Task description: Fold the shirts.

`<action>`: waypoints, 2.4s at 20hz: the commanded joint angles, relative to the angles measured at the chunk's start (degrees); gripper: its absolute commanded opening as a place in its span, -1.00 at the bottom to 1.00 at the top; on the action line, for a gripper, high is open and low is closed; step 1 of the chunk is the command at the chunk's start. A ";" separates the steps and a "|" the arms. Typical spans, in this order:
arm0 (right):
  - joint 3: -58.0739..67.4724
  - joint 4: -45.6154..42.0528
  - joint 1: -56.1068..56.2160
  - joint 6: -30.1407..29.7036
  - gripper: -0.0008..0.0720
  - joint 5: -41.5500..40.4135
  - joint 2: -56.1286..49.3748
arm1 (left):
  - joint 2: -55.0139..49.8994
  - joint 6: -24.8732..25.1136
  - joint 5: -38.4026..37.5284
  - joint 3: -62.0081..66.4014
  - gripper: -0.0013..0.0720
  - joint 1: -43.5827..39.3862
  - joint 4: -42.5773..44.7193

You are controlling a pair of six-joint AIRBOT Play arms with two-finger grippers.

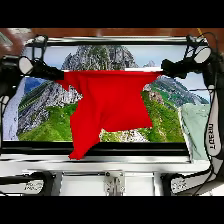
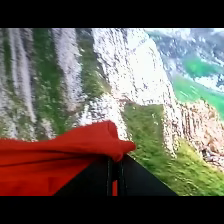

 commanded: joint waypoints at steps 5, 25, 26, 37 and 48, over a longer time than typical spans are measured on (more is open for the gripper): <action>0.39 4.68 4.74 2.67 -0.60 0.48 -7.72 | -9.77 -6.80 -10.34 0.00 -0.67 0.42 -9.86; -12.17 0.50 -12.22 -7.61 0.72 26.71 4.98 | 14.29 8.90 -21.05 -51.49 0.69 20.48 -36.44; -12.48 0.70 -12.17 -7.63 0.72 26.08 4.85 | 14.29 9.81 -19.52 -53.40 0.68 20.48 -37.79; -12.57 1.42 -12.17 -7.65 0.72 25.53 4.74 | 9.99 13.27 -9.60 -57.55 0.68 17.16 -45.68; -21.38 3.30 -12.17 -8.28 0.72 25.53 4.74 | 5.49 16.26 -6.38 -54.95 -0.86 14.58 -52.87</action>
